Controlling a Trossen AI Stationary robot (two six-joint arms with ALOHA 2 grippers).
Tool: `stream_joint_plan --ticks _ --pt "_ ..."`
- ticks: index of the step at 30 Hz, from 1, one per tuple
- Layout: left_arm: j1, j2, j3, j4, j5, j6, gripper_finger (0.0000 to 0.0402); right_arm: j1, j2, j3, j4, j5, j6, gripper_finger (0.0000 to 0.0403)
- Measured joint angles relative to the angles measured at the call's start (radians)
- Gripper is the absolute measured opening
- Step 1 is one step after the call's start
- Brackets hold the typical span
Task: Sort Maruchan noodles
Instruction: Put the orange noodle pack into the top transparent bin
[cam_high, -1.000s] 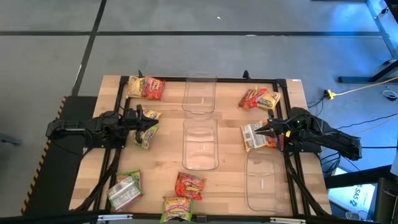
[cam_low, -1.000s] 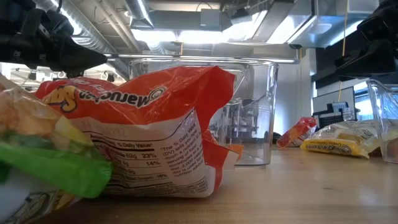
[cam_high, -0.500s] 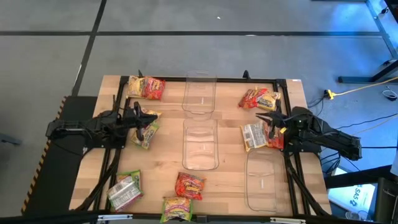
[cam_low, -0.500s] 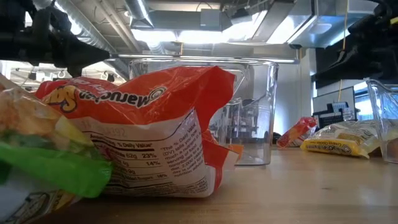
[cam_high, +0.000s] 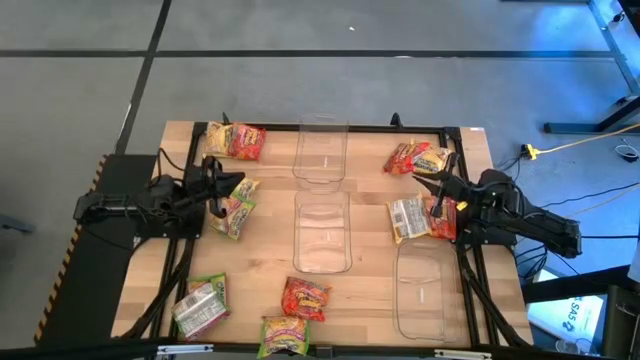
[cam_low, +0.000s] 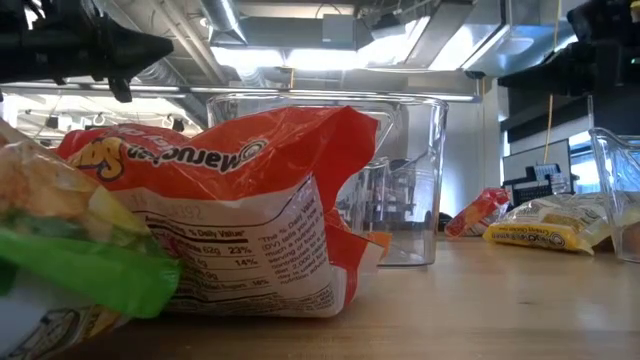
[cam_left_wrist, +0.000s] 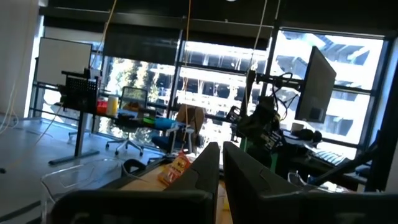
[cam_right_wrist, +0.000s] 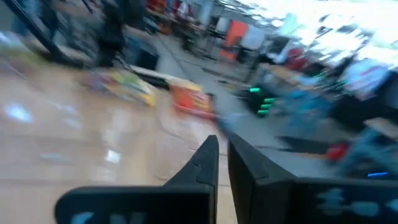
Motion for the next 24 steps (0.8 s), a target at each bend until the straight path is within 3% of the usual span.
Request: stream_joint_plan --ticks 3,8,11,17,24 --pt "0.0 0.0 0.0 0.0 -0.005 0.001 0.0016 0.001 0.01 -0.001 0.081 -0.077 0.269 0.0012" --pt "0.001 0.0 0.0 -0.021 -0.054 0.051 0.0016 0.0 0.025 0.0 0.222 -0.031 0.513 0.0012" --pt "0.001 0.001 0.0 -0.022 -0.095 0.063 0.0016 0.0 0.043 0.0 0.247 0.053 0.514 0.0012" --pt "0.006 0.001 0.0 -0.016 -0.112 0.183 0.0016 0.0 0.141 0.0 0.286 0.344 0.598 0.0012" --pt "0.026 0.002 -0.001 -0.058 -0.144 0.113 0.0016 -0.001 0.359 0.0 0.427 0.386 0.603 0.0012"
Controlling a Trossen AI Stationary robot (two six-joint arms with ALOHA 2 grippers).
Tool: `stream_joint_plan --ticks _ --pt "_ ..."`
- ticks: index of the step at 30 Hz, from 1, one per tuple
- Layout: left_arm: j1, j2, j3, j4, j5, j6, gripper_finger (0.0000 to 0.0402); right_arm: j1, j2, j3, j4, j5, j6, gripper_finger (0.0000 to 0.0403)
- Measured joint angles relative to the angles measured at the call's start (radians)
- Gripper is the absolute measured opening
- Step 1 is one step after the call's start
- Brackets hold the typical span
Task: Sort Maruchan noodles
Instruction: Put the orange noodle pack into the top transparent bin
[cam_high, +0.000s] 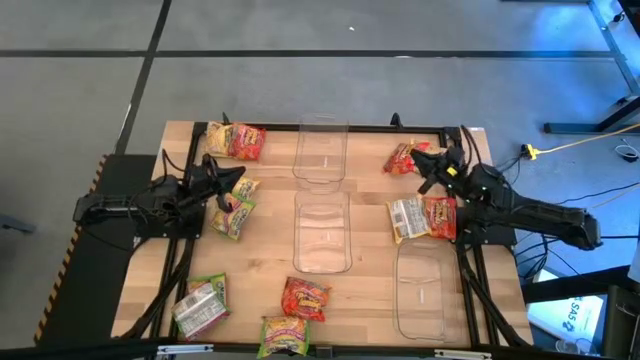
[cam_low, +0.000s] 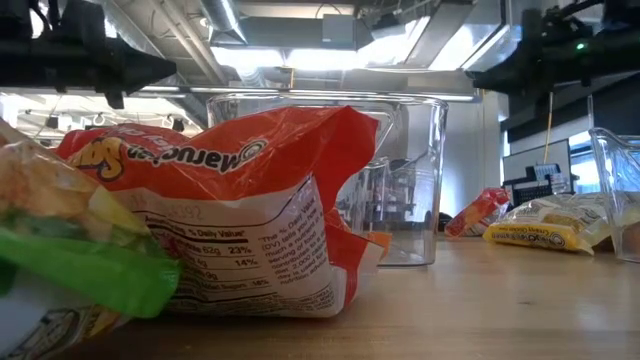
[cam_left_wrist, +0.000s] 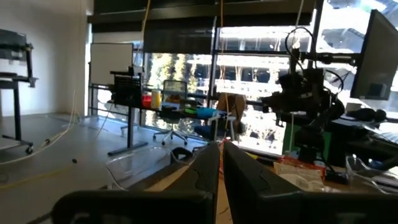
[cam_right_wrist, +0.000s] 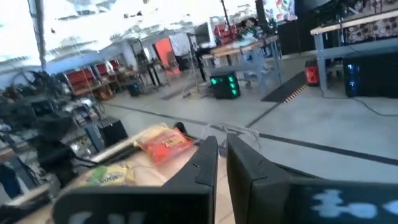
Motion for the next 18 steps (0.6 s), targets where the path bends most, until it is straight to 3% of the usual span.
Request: stream_joint_plan --ticks 4,7,13,15,18 --pt "0.011 0.0 0.0 0.001 0.002 0.014 0.0016 -0.046 0.105 0.049 -0.066 0.093 -0.003 0.0029" --pt "0.011 0.0 0.0 0.001 0.016 0.017 0.0016 -0.101 0.185 0.115 -0.2 0.102 0.053 0.0068" --pt "0.011 0.0 0.0 0.005 0.016 0.017 0.0016 -0.257 0.362 0.29 -0.56 0.07 0.222 0.0183" --pt "0.011 0.0 0.0 0.003 0.017 0.016 0.0016 -0.308 0.417 0.329 -0.678 0.029 0.29 0.0218" --pt "0.011 0.0 0.0 0.003 0.016 0.017 0.0016 -0.355 0.494 0.338 -0.719 -0.07 0.307 0.0259"
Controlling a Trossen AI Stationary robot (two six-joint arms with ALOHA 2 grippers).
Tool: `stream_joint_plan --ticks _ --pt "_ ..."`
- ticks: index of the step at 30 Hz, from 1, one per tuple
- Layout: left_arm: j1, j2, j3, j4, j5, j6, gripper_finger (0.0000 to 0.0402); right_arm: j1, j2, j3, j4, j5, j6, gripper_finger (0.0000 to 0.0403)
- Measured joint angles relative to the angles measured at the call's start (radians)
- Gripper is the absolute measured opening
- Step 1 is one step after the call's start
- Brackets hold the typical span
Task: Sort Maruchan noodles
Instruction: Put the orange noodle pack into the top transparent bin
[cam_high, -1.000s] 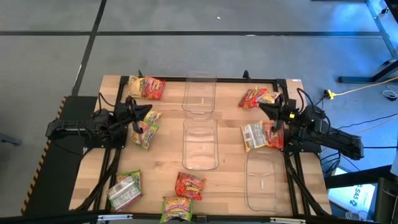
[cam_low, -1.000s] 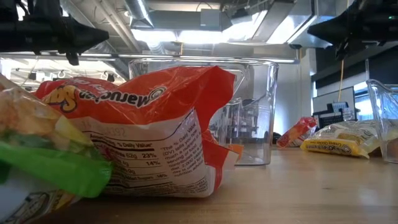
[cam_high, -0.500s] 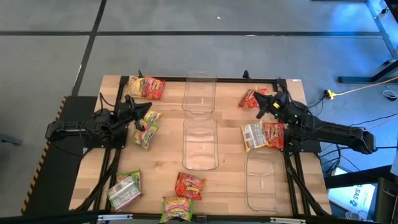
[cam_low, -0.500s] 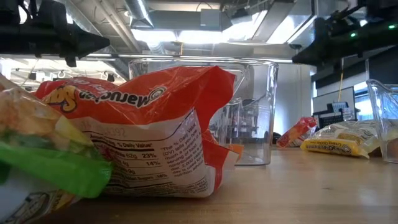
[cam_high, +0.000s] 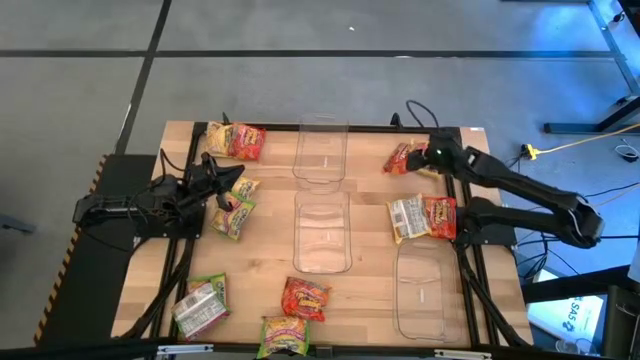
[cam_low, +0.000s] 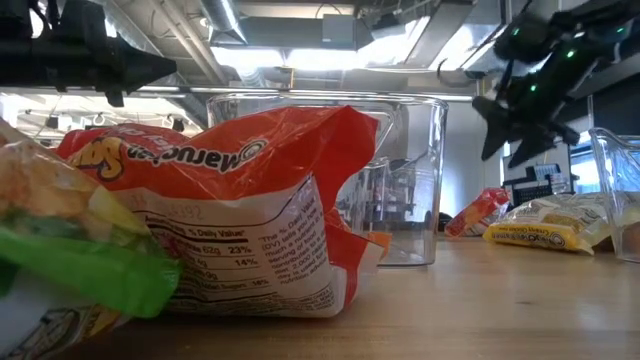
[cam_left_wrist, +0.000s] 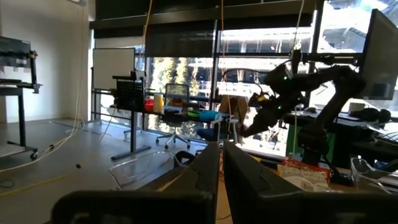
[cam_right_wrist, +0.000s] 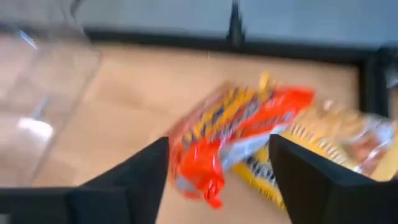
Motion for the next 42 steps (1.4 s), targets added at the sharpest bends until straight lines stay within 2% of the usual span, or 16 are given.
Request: stream_joint_plan --ticks 3,7,15,22,27,38,42 --pt "0.0 0.0 0.0 0.004 -0.004 0.0 0.0016 -0.03 0.072 0.0 0.0 -0.076 0.008 0.0286" --pt "0.0 0.0 0.0 0.004 -0.005 0.001 0.0016 -0.054 0.14 0.0 0.005 -0.071 0.031 0.0303" --pt "0.0 0.0 0.0 0.004 -0.005 0.001 0.0016 -0.084 0.263 0.0 0.132 -0.076 0.052 0.0305" --pt "0.0 0.0 0.0 0.005 -0.032 0.0 0.0016 -0.085 0.374 0.0 0.219 -0.023 0.051 0.029" --pt "0.0 0.0 0.0 0.005 -0.035 0.001 0.0016 -0.082 0.427 0.0 0.242 -0.006 0.04 0.0238" --pt "0.0 0.0 0.0 0.005 -0.036 0.001 0.0016 -0.081 0.434 0.001 0.271 0.008 -0.094 0.0056" --pt "0.0 0.0 0.0 0.005 -0.036 0.003 0.0016 -0.081 0.434 0.0 0.3 0.01 -0.179 0.0009"
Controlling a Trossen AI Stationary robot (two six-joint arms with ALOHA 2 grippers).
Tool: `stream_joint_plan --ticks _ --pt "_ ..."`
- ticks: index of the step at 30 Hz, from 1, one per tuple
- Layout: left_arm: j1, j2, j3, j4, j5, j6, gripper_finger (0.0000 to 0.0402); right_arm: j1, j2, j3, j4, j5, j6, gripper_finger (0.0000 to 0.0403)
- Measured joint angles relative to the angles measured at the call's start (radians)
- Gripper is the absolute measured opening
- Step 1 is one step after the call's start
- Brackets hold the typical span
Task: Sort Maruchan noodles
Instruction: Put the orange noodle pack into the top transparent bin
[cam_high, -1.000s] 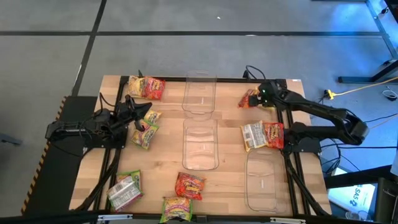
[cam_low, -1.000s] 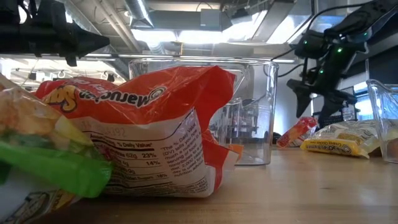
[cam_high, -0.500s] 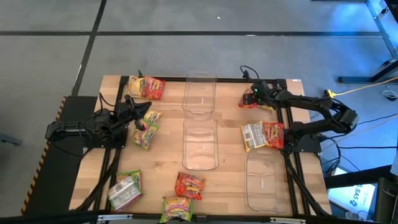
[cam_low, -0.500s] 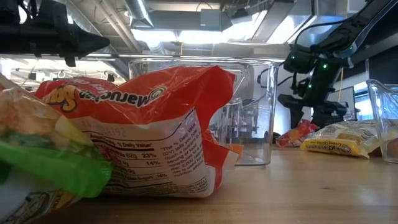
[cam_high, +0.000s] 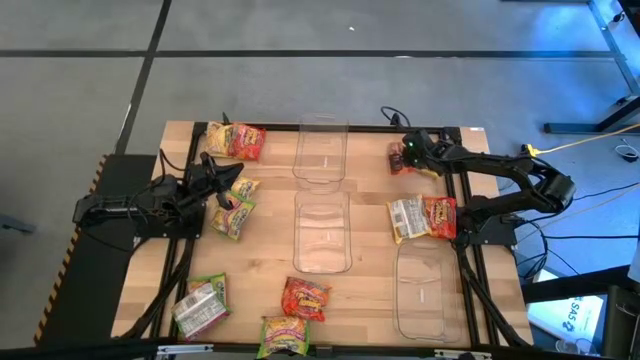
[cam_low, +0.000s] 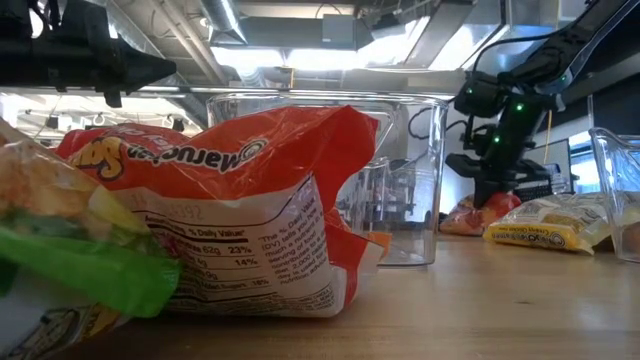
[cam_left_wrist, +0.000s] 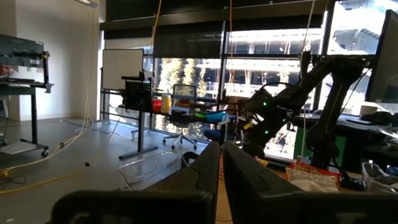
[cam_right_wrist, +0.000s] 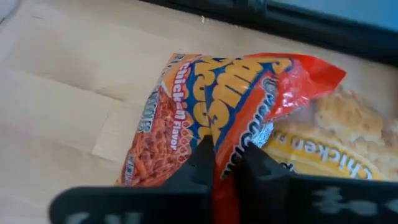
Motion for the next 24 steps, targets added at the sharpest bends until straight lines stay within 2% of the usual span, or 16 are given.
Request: stream_joint_plan --ticks 5,10,14,17,24 --pt "0.0 0.0 0.0 0.0 0.0 0.024 0.0016 0.0 -0.001 0.0 0.057 0.013 -0.084 0.0005" --pt "0.0 0.0 0.0 0.0 0.0 0.024 0.0016 0.0 -0.033 -0.001 0.061 -0.045 -0.153 0.0001" --pt "0.0 0.0 0.0 -0.014 -0.091 0.019 0.0016 0.0 -0.08 -0.001 0.063 -0.078 -0.209 0.0" --pt "0.0 0.0 0.0 -0.016 -0.123 0.016 0.0016 0.0 -0.114 -0.001 0.065 -0.122 -0.241 0.0" --pt "0.0 0.0 0.0 0.001 -0.093 0.016 0.0016 0.0 -0.17 -0.001 0.128 -0.245 -0.297 0.0"
